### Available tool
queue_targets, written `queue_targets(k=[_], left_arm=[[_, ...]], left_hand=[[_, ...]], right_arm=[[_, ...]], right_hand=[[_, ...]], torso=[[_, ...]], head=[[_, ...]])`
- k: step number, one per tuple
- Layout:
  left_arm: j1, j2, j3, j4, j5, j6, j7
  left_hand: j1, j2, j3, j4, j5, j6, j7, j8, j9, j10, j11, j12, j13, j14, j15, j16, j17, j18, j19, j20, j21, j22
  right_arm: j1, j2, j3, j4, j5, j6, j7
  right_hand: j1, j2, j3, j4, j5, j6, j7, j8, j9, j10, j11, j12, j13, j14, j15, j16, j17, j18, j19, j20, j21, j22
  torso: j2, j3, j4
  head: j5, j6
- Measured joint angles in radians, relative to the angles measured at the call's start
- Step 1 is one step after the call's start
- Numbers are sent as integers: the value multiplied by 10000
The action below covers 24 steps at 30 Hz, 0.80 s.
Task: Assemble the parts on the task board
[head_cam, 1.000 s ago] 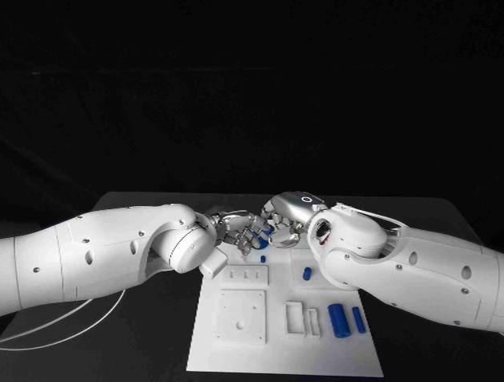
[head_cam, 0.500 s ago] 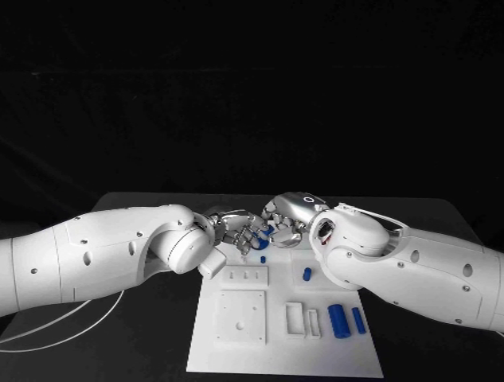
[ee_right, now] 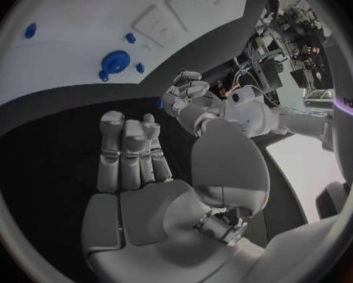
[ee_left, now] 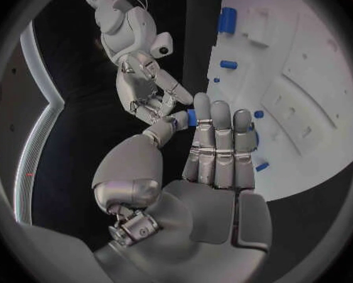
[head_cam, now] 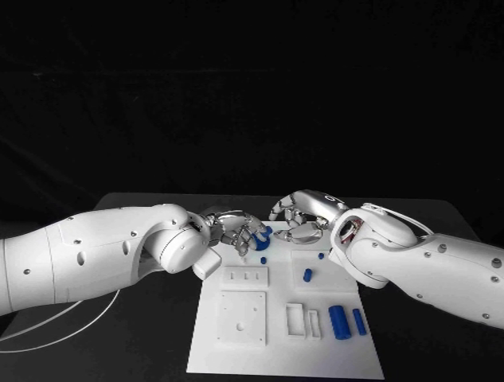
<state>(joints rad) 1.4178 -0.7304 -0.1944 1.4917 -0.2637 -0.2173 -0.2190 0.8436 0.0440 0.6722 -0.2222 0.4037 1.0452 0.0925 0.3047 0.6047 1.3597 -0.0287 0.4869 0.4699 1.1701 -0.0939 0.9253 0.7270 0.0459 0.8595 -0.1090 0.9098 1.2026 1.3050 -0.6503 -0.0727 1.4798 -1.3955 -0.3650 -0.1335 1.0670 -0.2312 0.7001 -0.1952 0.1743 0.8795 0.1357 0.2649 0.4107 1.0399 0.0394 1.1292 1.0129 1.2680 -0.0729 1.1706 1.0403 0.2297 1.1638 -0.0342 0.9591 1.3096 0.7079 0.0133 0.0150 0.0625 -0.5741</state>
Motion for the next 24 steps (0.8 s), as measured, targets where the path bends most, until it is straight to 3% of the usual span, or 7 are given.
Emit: queue_targets(k=[11, 18, 24], left_arm=[[0, -22, -2, -9, -142, 763, 6], [-6, -48, -14, -19, -205, 920, -24], [-11, -59, -17, -16, -240, 966, -59]], left_hand=[[1, -1, 12, -41, -1, -1, -1, -37, 5, 1, 2, -38, -8, 16, 17, 0, 1, 0, -75, -2, 0, 1], [1, -1, 28, -75, -3, -1, -2, -26, 3, 1, 3, -38, -8, 15, 19, 0, -8, 0, -75, -1, 0, -9], [2, -2, 25, -81, -22, -2, -3, -16, 2, 17, 19, -38, -8, 30, 36, 0, -7, 0, -74, -1, 0, -8]], right_arm=[[-6, -90, -2, -48, 859, 4, 1241], [-15, -92, -60, -74, 896, 206, 1503], [-49, -134, -119, -60, 856, 492, 1621]], right_hand=[[142, 280, -350, -212, -358, -74, 38, 55, 63, -72, -1, 52, -81, 0, 0, 0, 11, -78, -54, -14, 0, -1], [201, 449, -466, -329, -464, -74, 47, 195, 118, -108, -37, 120, -131, -36, -36, 1, 22, -81, -68, 0, 1, -1], [136, 514, -585, -448, -466, 66, -45, 262, 144, -120, -52, 120, -163, -67, -68, 2, 22, -86, -68, 1, 1, -1]], torso=[[2, 12, -3], [-3, 12, 1], [-8, 11, 1]], head=[[-6, -13], [-12, -24], [-12, -32]])
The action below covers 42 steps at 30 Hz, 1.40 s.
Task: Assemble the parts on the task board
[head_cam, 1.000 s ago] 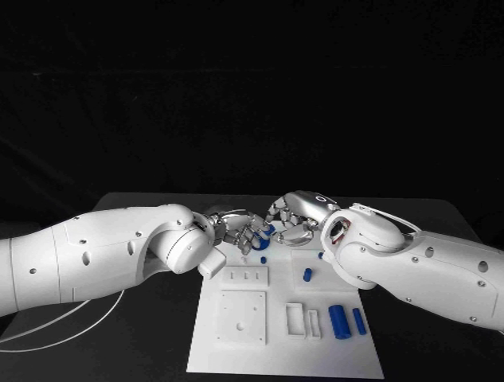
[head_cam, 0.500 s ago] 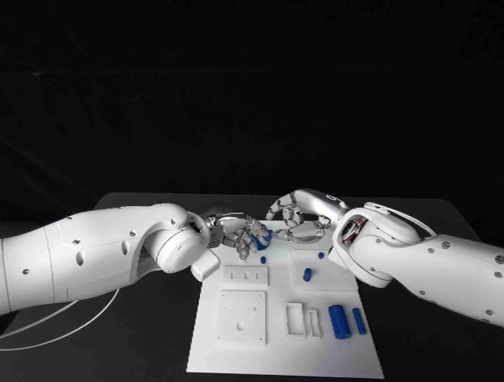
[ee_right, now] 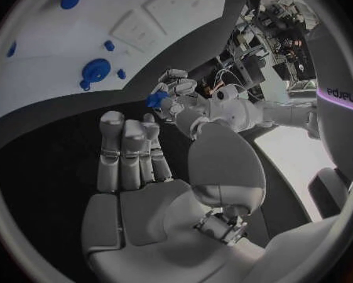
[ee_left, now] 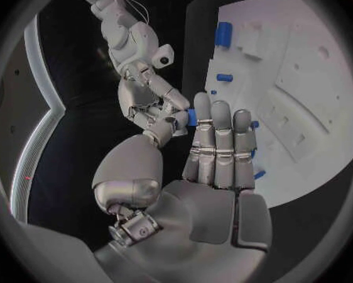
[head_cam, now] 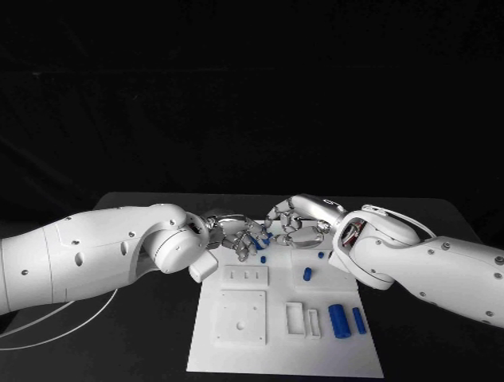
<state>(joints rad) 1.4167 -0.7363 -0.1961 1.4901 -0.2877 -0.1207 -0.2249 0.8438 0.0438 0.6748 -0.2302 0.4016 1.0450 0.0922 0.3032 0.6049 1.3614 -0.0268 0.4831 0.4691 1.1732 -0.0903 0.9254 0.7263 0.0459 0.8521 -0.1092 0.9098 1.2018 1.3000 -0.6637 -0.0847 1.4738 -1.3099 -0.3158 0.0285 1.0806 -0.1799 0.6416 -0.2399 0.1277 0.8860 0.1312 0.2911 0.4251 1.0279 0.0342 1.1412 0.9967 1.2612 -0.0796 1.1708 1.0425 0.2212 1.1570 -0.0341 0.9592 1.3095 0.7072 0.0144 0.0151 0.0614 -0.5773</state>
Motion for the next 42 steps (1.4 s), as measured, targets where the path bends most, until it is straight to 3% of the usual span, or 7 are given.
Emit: queue_targets(k=[17, 22, 30, 42], left_arm=[[8, -7, 11, 62, -14, 134, 19], [7, -12, 10, 77, -59, 151, 19], [7, -8, 14, 74, -169, 207, 27], [7, -10, 16, 71, -254, 263, 31]], left_hand=[[2, -2, -25, -28, -50, -1, -1, -2, 13, 36, -32, -38, -8, 16, 18, 0, 1, 0, 1, 0, 0, -8], [8, -8, -25, -29, -14, -1, -2, -13, 12, 51, -17, -38, -8, 17, 19, 0, 1, 0, 1, 1, 0, -8], [15, -15, 24, -106, -12, -1, -3, -20, 17, 51, -16, -38, -17, 7, 32, 0, 1, 0, 1, 1, 0, -17], [15, -15, 12, -121, -19, 0, -6, -17, 25, 66, -1, -38, -17, 13, 39, 0, 2, 0, -35, 37, 0, -16]], right_arm=[[-119, 5, -10, -33, -56, 366, 93], [-127, -3, -12, -35, -57, 370, 117], [-131, -20, -12, -52, -44, 315, 167], [-143, -13, -16, -56, -51, 289, 176]], right_hand=[[-118, 117, -97, -97, 118, 49, -30, 38, 13, 0, -42, 39, -48, -3, -5, 3, 7, 0, -36, 39, 1, -1], [-272, 272, -117, -29, 31, 203, -179, 167, 41, 49, -101, 39, -93, 14, -39, 4, 6, -1, -36, 39, 2, -1], [-301, 488, 617, 612, -631, 669, -567, 454, 108, 148, -355, 89, -220, 54, -277, 4, 5, 53, -28, 33, 6, -1], [-299, 483, 902, 673, -659, 770, -628, 544, 172, 212, -433, 97, -259, 125, -348, 46, 33, 102, 43, -35, 7, -1]], torso=[[11, 1, 13], [12, 2, 12], [12, 4, 3], [11, 3, 1]], head=[[-6, -15], [1, -36], [10, -46], [10, -71]])
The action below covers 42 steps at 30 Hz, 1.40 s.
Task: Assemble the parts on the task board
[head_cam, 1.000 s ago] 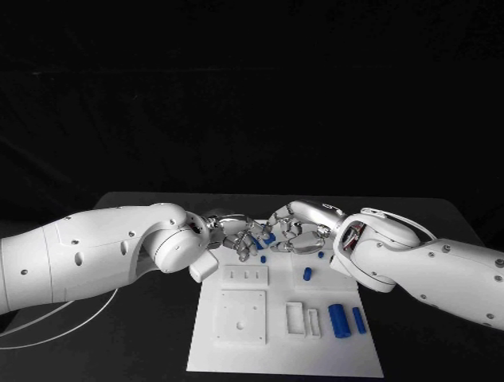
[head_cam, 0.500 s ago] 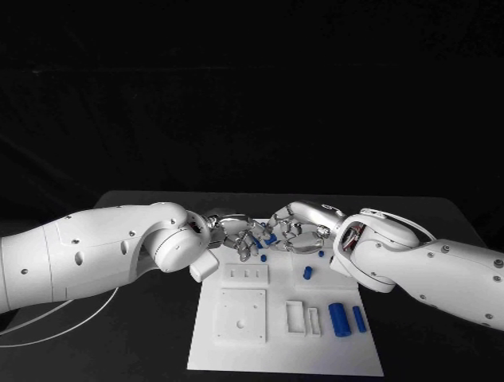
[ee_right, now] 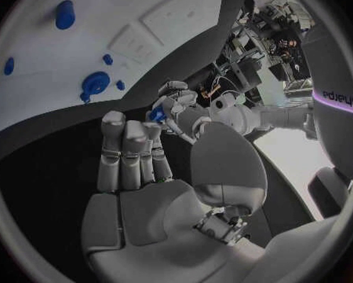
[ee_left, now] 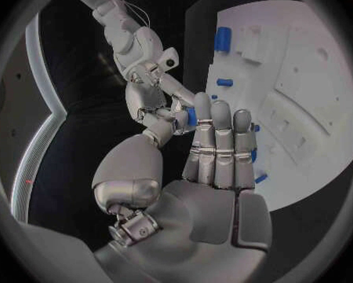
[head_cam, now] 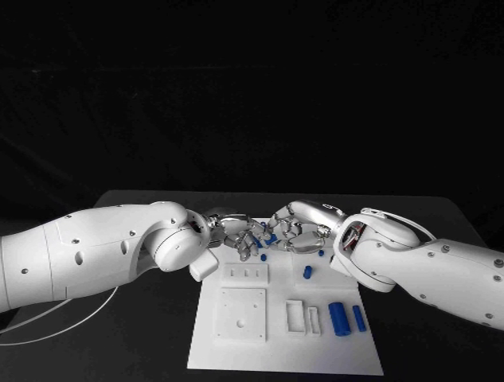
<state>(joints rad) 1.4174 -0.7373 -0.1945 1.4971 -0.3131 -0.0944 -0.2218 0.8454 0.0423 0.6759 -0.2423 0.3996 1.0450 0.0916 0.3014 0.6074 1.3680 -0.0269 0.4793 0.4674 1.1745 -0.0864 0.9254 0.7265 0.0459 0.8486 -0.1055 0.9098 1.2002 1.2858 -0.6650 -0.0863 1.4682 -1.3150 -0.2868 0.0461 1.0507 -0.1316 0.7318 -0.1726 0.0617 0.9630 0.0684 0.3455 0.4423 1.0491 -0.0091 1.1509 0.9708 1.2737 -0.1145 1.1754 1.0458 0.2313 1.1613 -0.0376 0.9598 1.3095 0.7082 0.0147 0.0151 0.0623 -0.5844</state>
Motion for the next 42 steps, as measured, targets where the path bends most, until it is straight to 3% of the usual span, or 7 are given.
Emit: queue_targets(k=[8, 11, 13, 15, 19, 34, 42], left_arm=[[-1, -5, -5, 20, -7, -4, -24], [-3, -13, -8, 38, -7, -21, -54], [-6, -14, -13, 38, -7, -42, -84], [-8, -13, -13, 43, -6, -65, -105], [-8, -12, -13, 55, -3, -141, -154], [-14, 37, -2, 68, -1, -460, -255], [-30, 53, -3, 94, -8, -563, -278]], left_hand=[[12, -12, -2, 0, -34, 2, -2, 0, 4, 2, 3, -100, -34, -22, -3, -70, -35, 1, -75, 2, 0, -27], [4, -162, -139, 272, -976, -19, -25, -124, 4, -73, 79, -264, -86, -172, 43, -238, -106, 1, -180, 36, -103, -72], [-108, -505, -141, 583, -1501, -98, -79, -230, 4, -122, 128, -293, -101, -190, 26, -292, -143, 2, -179, 36, -105, -96], [-257, -879, -196, 864, -2512, -242, -9, -320, -27, -159, 164, -374, -111, -261, 61, -375, -168, 1, -218, 75, -165, -122], [-311, -1185, -202, 1142, -3181, -291, 41, -344, -81, -159, 164, -379, -112, -262, 60, -380, -178, 1, -269, 53, -193, -127], [-248, -1142, -180, 1176, -3303, -291, 43, -351, -82, -161, 161, -426, -111, -261, 61, -419, -177, 1, -304, 88, -193, -135], [-4, -1265, -250, 1051, -3388, -292, 44, -351, -81, -229, 162, -465, -111, -296, 96, -419, -176, 0, -376, 88, -193, -135]], right_arm=[[-5, 19, 4, 28, -179, -2, -70], [-19, 27, 5, 41, -238, -13, -147], [-21, 34, 5, 52, -267, -33, -210], [-25, 44, 7, 67, -294, -51, -264], [-34, 52, 8, 128, -343, -104, -396], [-68, 103, 3, 215, -194, -247, -1071], [-77, 211, 2, 184, 310, -248, -1660]], right_hand=[[68, 66, 189, -74, -8, 1, 0, 59, 0, 92, -92, 59, -10, 18, -83, 20, 11, 2, 3, 0, 43, 0], [68, 66, 262, -69, -8, 1, 0, 59, 1, 126, -125, 58, -21, 22, -87, 40, 11, 1, 15, -11, 43, 0], [68, 66, 302, -108, 3, 11, -10, 59, 2, 147, -146, 59, -27, 60, -125, 40, 10, 2, 68, -37, 43, 0], [69, 65, 341, -102, 92, 23, -22, 59, 2, 179, -178, 60, -35, 76, -141, 40, 11, 2, 70, -37, 80, 0], [67, 66, 410, -160, 364, 55, -54, 59, 3, 271, -193, 60, -49, 131, -196, 40, 10, 3, 130, -50, 79, 0], [-171, 107, 551, -305, 1137, 110, -109, 59, 3, 376, -230, 61, -72, 221, -215, 40, 8, 9, 232, -56, 119, 0], [-351, 105, 575, -389, 1518, 127, -126, 60, 4, 448, -230, 60, -80, 274, -263, 40, 7, 19, 253, -73, 119, 0]], torso=[[-2, -1, 0], [-2, -2, 6], [-2, -3, 6], [-2, -3, 5], [-2, -4, 4], [-1, -3, 0], [-1, -5, 0]], head=[[-11, -2], [-20, 0], [-25, 0], [-27, 0], [-33, 0], [-61, -13], [-102, -15]])
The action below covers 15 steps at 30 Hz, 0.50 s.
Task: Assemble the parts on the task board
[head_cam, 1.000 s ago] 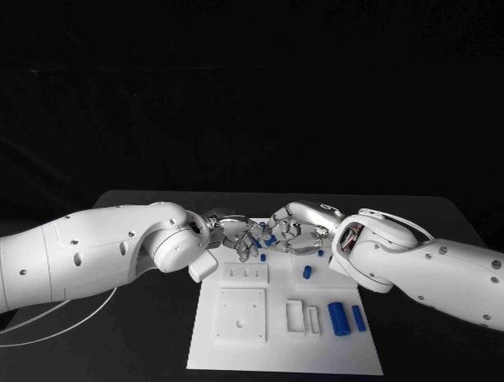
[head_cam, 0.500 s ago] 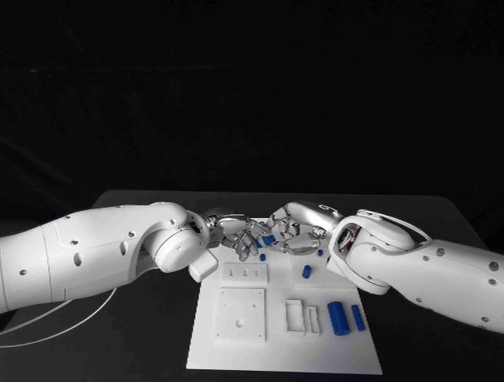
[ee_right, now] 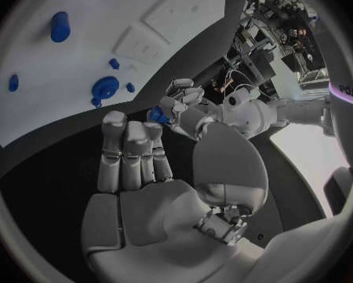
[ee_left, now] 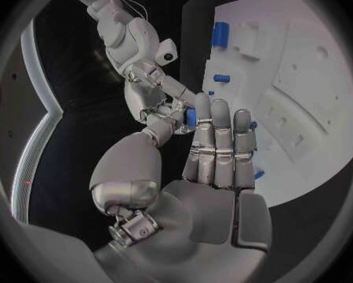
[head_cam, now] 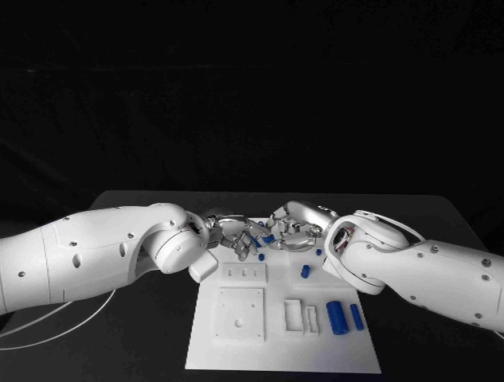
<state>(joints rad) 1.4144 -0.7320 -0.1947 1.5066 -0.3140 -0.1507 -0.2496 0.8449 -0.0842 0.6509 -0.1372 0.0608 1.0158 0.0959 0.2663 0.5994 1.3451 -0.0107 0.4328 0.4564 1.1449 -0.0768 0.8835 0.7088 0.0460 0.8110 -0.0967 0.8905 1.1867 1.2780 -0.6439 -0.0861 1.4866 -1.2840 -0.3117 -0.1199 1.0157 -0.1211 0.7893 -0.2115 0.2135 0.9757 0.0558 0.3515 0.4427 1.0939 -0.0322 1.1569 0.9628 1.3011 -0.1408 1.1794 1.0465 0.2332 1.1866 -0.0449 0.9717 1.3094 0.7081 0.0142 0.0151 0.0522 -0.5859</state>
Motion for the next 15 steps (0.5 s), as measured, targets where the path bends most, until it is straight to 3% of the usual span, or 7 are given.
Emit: queue_targets(k=[9, 15], left_arm=[[-6, 21, -3, 9, -41, -145, -6], [-7, 45, -2, -16, -87, -233, -37]], left_hand=[[-58, -267, -179, 97, -59, 1, 1, 0, 19, 0, 0, 0, 1, -35, 35, -45, 1, 1, 0, 0, 0, 0], [-82, -290, -226, 145, -59, 1, 1, 0, 31, 0, 0, -41, 11, -34, 36, -45, 1, 0, 0, 0, 0, -11]], right_arm=[[-32, 46, 0, 16, 373, 41, -311], [-48, 49, 3, 48, 499, 41, -399]], right_hand=[[-41, 40, -54, -53, 191, 31, -31, 0, 0, 1, -1, 0, 0, 15, 14, 0, -1, 1, 17, -15, 0, 0], [-106, 1, -54, -108, 346, 46, -45, 0, 1, 1, -1, 0, 1, 16, 16, 0, -2, 2, 50, 17, -1, 0]], torso=[[-1, 0, 10], [-1, 4, 7]], head=[[-12, 12], [-6, 12]])
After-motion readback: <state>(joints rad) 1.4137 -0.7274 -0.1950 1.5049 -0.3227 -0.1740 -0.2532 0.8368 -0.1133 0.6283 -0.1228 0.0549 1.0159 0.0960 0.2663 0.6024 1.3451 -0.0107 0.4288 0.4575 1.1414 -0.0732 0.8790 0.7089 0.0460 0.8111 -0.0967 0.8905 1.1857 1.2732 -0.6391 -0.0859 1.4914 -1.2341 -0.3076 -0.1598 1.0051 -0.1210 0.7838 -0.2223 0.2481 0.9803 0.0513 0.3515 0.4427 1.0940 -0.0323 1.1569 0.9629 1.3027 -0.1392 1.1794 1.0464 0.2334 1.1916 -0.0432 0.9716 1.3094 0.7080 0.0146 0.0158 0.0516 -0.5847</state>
